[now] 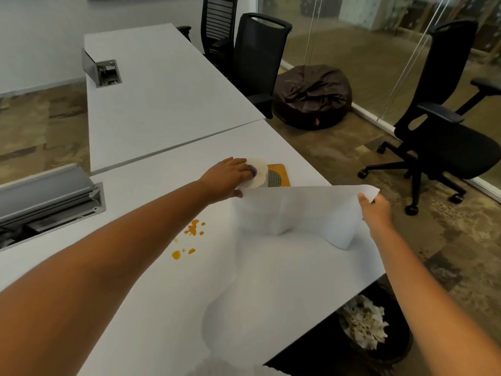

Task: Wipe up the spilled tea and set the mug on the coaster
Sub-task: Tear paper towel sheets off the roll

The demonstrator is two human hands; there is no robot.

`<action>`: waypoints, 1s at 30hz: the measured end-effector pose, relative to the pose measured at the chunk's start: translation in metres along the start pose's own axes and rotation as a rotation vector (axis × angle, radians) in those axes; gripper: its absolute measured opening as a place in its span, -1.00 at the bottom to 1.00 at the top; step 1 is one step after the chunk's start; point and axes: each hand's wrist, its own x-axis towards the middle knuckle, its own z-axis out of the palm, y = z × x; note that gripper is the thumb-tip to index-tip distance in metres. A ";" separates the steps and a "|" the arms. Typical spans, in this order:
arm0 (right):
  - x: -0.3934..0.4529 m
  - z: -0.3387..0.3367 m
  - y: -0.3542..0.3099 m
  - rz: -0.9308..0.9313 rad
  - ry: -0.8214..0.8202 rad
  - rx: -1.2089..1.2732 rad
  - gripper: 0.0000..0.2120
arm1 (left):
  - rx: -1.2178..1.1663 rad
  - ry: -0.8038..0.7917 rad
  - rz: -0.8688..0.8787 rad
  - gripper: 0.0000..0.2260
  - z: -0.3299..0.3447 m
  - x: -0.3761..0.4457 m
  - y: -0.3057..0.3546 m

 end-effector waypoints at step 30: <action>-0.062 0.077 -0.073 -0.713 -0.369 -0.514 -0.66 | -0.038 -0.111 -0.130 -0.39 -0.011 0.022 0.025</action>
